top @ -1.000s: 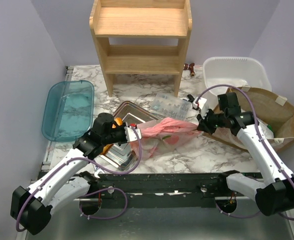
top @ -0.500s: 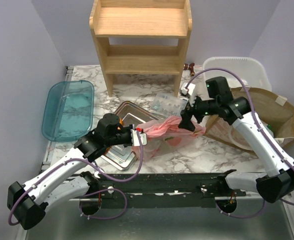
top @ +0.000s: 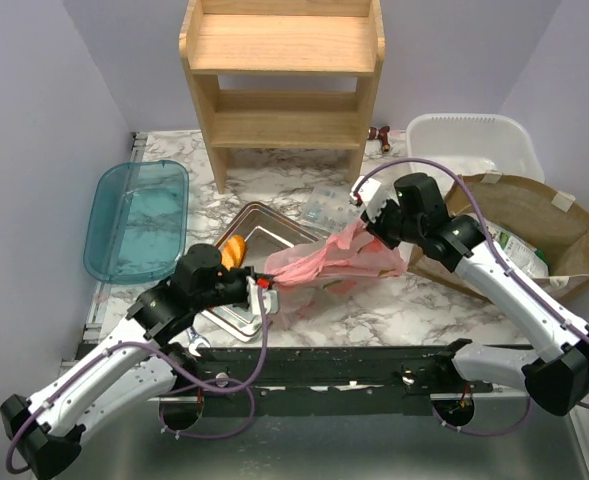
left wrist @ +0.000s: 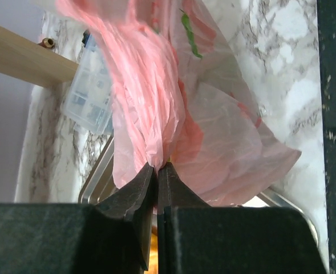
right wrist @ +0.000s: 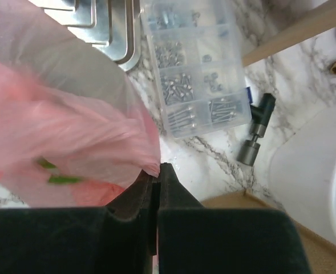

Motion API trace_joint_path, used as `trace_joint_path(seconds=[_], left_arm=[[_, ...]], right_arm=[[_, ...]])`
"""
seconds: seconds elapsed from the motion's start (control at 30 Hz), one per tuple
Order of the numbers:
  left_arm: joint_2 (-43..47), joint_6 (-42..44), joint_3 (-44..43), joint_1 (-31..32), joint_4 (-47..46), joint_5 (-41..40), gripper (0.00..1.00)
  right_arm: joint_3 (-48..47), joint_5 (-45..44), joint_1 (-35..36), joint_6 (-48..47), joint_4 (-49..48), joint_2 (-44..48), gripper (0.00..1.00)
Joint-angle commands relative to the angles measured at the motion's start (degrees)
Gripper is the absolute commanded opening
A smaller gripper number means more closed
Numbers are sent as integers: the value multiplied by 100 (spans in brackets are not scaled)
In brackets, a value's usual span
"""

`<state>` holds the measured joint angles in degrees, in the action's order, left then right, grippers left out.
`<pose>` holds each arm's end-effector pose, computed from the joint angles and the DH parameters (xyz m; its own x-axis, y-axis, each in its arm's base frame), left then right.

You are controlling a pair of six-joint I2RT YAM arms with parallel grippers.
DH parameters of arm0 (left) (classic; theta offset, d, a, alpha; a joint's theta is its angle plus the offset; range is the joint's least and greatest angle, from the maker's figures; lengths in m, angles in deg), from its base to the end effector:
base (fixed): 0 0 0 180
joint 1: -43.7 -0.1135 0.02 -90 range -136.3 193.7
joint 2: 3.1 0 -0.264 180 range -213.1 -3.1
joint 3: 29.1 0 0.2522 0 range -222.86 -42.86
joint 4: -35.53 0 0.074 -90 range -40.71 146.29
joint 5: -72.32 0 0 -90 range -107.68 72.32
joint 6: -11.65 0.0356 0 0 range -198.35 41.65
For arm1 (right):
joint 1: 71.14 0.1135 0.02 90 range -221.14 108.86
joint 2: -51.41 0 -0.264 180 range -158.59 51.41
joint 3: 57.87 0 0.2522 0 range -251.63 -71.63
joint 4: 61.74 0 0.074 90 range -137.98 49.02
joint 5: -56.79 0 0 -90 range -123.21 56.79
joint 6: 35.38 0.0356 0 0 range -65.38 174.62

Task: Untie the knot of the grocery bags and take out the mixed food

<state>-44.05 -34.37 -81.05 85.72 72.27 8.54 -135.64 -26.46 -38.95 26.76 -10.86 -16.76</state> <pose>0.1110 -0.1212 0.2886 0.3901 0.4870 -0.7814 0.8689 0.0860 0.4874 0.2116 0.1381 0.3285 -0.2115 -0.6815 -0.7006 -0.7947 0.5372 -0.2826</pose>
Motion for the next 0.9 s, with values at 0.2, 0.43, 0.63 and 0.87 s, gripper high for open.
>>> trace_joint_path(seconds=[0.2,0.43,0.63,0.87], left_arm=[[2378,2446,1664,8,1652,-576,25],[1420,375,-365,8,1783,-265,81],[-511,-1916,-2741,3,1349,-304,84],[-1954,-2186,-2884,3,-169,207,91]], right_arm=[[-802,101,-689,746,-333,115,1],[-1430,2097,-697,1073,170,-174,1],[-1638,2940,-698,843,869,-416,1],[-1607,3239,-699,880,890,-305,1]])
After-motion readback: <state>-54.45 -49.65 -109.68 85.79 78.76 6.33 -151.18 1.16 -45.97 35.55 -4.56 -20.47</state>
